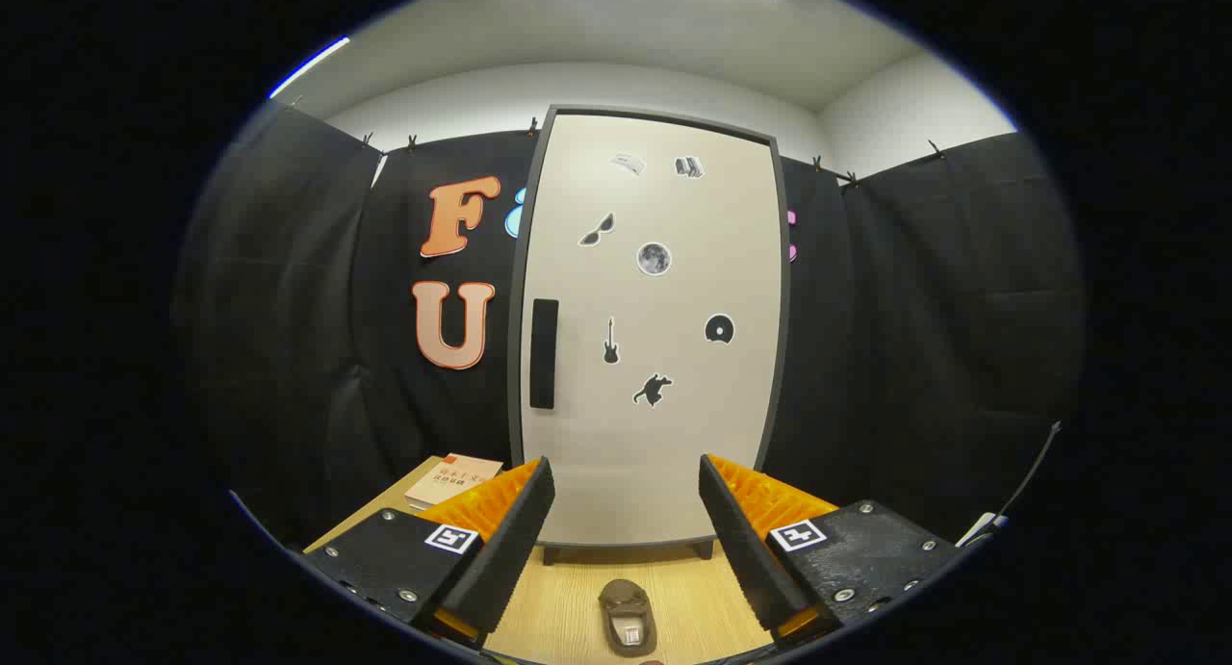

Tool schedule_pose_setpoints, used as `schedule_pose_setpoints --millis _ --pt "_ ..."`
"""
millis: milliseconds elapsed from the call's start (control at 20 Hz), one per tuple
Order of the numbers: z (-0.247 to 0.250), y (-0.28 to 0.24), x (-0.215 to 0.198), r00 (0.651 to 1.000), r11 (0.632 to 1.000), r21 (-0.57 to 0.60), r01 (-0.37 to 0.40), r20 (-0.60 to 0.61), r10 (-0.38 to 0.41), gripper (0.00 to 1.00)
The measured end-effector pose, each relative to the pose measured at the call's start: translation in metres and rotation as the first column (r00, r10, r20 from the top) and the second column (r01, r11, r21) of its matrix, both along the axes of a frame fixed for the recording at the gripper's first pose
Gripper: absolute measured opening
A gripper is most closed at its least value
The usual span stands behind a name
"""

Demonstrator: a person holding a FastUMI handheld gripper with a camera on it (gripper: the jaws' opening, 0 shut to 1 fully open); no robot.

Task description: Open the shoe cabinet door, grab the shoes and put them into the shoe cabinet, then close the shoe cabinet door.

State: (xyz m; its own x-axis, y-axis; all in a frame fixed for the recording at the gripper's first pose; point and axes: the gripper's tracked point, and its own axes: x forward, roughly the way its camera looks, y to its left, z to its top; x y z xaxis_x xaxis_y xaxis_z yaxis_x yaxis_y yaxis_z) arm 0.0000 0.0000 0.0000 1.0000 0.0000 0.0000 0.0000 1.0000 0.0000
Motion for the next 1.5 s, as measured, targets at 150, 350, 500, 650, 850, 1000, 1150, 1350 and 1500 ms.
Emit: schedule_pose_setpoints --millis 150,350,500,650,850,1000,1150,1350,1500 --pt "-0.003 0.001 0.002 1.000 1.000 -0.001 -0.003 -0.008 0.003 0.94" --pt "0.000 0.001 0.005 1.000 1.000 0.001 0.000 -0.008 0.000 0.94" --pt "-0.001 0.000 0.008 1.000 1.000 0.000 -0.001 -0.011 0.001 0.94" --pt "-0.003 0.003 0.011 1.000 1.000 -0.002 -0.004 -0.019 0.004 0.94" --pt "-0.005 0.008 0.018 0.999 1.000 0.004 -0.020 -0.030 0.020 0.94" --pt "-0.006 0.013 0.026 0.999 0.999 0.008 -0.032 -0.034 0.032 0.95" --pt "-0.004 0.022 0.039 0.999 0.999 0.009 -0.043 -0.032 0.044 0.95" --pt "-0.001 0.041 0.064 0.997 0.997 0.008 -0.074 -0.035 0.074 0.94" --pt "0.004 0.057 0.088 0.995 0.995 0.004 -0.101 -0.024 0.101 0.95"
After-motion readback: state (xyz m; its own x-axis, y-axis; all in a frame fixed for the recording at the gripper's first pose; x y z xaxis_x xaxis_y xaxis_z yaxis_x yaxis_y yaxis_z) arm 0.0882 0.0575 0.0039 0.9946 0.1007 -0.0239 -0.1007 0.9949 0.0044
